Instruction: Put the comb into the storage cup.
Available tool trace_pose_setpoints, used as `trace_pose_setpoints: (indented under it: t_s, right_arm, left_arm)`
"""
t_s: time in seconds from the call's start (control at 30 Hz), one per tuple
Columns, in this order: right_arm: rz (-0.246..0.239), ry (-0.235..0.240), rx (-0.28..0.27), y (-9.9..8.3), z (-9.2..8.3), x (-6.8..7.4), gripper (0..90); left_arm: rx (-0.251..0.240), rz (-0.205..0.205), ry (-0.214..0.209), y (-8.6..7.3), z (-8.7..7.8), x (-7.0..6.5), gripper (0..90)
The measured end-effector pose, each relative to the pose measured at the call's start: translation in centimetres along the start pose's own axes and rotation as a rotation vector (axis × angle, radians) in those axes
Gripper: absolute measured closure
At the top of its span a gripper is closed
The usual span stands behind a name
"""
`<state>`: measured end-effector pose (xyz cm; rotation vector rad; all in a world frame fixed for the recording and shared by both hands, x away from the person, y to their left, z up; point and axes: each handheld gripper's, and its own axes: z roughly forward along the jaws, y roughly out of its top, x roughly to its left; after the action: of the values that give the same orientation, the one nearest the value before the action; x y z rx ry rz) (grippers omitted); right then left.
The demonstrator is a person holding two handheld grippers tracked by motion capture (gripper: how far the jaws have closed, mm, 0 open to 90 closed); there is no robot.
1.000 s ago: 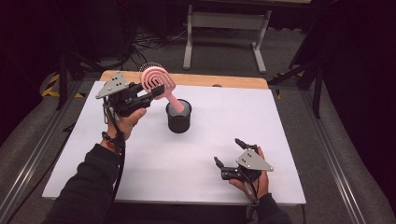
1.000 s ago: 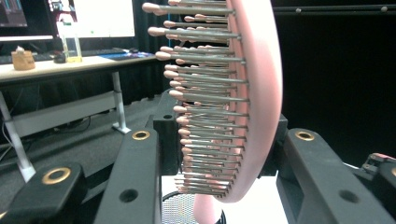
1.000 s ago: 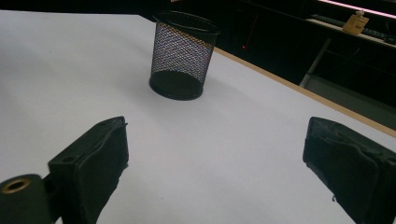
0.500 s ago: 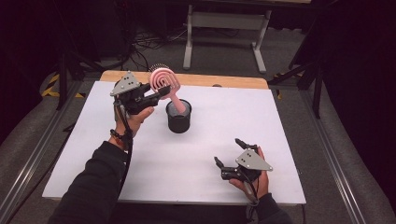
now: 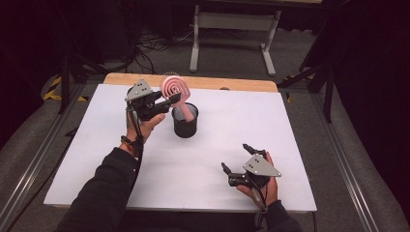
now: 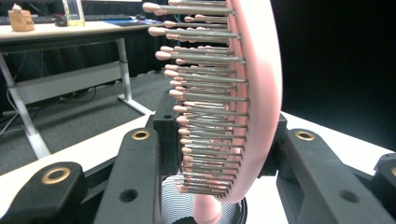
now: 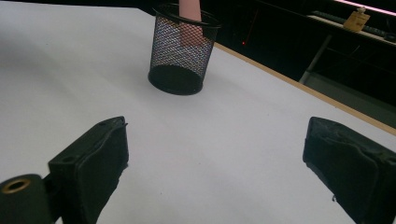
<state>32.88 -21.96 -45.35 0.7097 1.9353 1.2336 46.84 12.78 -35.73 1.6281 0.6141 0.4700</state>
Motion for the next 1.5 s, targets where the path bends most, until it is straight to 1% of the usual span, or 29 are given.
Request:
trace_pose_setpoints:
  t_s: [0.23,0.3,0.4,0.47,0.53,0.6,0.7,0.73,0.93,1.0,1.1,1.23,1.27,1.33,1.4,1.5]
  right_arm:
    - [-0.004,-0.001,0.003,0.0,0.0,0.0,7.7]
    - [-0.003,0.0,0.005,0.0,0.0,0.0,7.7]
    - [-0.007,0.0,0.008,0.0,0.1,0.1,7.7]
    - [-0.007,0.002,0.008,0.0,0.1,0.1,7.7]
    - [-0.009,0.002,0.011,-0.1,0.2,0.1,7.7]
    - [-0.008,0.005,0.013,-0.1,0.2,0.2,7.8]
    - [-0.012,0.003,0.018,-0.1,0.2,0.2,8.1]
    - [-0.017,-0.006,0.033,-0.1,0.4,0.3,8.5]
    - [-0.016,-0.001,0.04,-0.1,0.5,0.4,8.9]
    - [-0.019,-0.001,0.043,-0.1,0.5,0.5,9.0]
    - [-0.02,-0.004,0.051,-0.1,0.6,0.5,9.5]
    - [-0.022,-0.003,0.061,-0.1,0.7,0.5,9.7]
    - [-0.023,-0.003,0.062,-0.1,0.7,0.6,9.7]
    - [-0.023,-0.002,0.064,-0.1,0.7,0.6,9.7]
    - [-0.024,0.0,0.067,-0.1,0.7,0.6,9.9]
    - [-0.027,-0.001,0.072,-0.2,0.8,0.6,9.9]
  left_arm:
    - [0.028,-0.017,-0.002,-1.1,0.7,0.0,62.6]
    - [0.038,-0.011,0.003,-1.3,0.8,0.0,62.6]
    - [0.035,-0.025,-0.006,-1.6,0.9,0.1,62.6]
    - [0.046,-0.015,0.001,-1.8,1.0,0.0,62.6]
    - [0.05,-0.021,-0.002,-2.0,1.1,0.0,62.6]
    - [0.051,-0.035,0.006,-2.3,1.2,0.0,62.6]
    - [0.061,-0.038,0.008,-2.5,1.4,0.0,62.6]
    - [0.067,-0.042,0.01,-2.6,1.5,0.0,62.5]
    - [0.076,-0.048,0.008,-3.1,1.8,-0.1,62.5]
    - [0.071,-0.046,0.007,-3.2,1.8,-0.2,62.4]
    - [0.064,-0.058,0.009,-3.3,1.8,-0.1,62.3]
    - [0.056,-0.072,0.023,-3.5,1.8,0.1,62.1]
    - [0.055,-0.072,0.024,-3.5,1.8,0.2,62.0]
    - [0.059,-0.058,0.035,-3.5,1.7,0.4,61.7]
    - [0.056,-0.06,0.044,-3.6,1.7,0.7,61.3]
    - [0.064,-0.064,0.059,-3.7,1.6,1.2,60.7]
